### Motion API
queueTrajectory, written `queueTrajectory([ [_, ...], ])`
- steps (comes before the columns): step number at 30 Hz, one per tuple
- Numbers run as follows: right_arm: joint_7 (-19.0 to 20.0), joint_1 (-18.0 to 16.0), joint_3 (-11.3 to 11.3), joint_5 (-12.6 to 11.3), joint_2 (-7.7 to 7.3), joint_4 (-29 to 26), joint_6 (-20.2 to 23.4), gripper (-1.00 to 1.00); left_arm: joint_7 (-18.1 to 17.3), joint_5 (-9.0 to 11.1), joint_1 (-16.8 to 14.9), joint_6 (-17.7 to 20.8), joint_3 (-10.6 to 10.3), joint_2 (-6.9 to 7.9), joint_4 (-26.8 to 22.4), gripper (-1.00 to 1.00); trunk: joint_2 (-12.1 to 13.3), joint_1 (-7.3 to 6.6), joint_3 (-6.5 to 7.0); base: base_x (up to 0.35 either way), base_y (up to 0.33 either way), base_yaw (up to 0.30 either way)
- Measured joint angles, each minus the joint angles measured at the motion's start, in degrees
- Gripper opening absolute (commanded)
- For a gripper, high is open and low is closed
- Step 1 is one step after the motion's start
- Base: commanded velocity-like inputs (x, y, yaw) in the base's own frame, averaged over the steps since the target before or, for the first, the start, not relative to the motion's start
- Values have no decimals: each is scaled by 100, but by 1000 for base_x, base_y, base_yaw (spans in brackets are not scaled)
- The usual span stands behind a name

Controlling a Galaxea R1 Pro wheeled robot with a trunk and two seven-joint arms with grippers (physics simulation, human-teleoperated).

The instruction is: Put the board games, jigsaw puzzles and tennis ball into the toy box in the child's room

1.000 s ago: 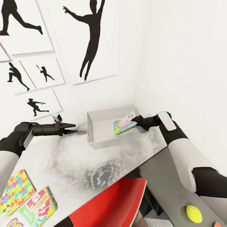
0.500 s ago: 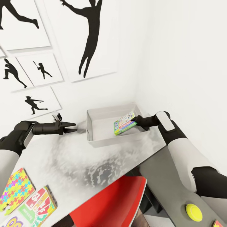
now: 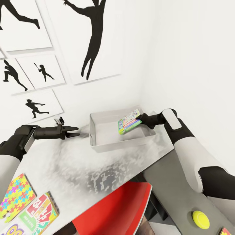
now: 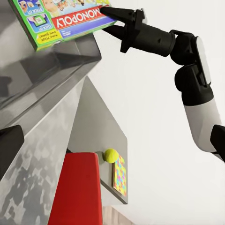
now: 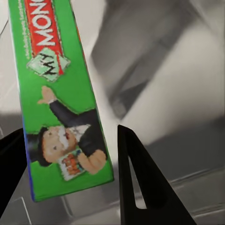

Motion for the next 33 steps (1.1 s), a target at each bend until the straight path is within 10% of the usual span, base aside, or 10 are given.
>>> queueTrajectory([
  [17,-9,-36,10,173,5,14,4,-100,0,-4,0,0,0,-14,0,100,0,0,0,0,0,0],
  [18,-9,-40,8,220,5,15,4,100,0,-4,0,0,0,-13,0,100,0,0,0,0,0,0],
  [23,13,-59,-3,618,8,17,2,100,0,-4,0,0,-6,-10,1,100,0,0,0,0,0,0],
  [33,24,-95,-8,685,8,18,7,100,0,-4,0,0,-4,-14,0,100,0,0,0,0,0,0],
])
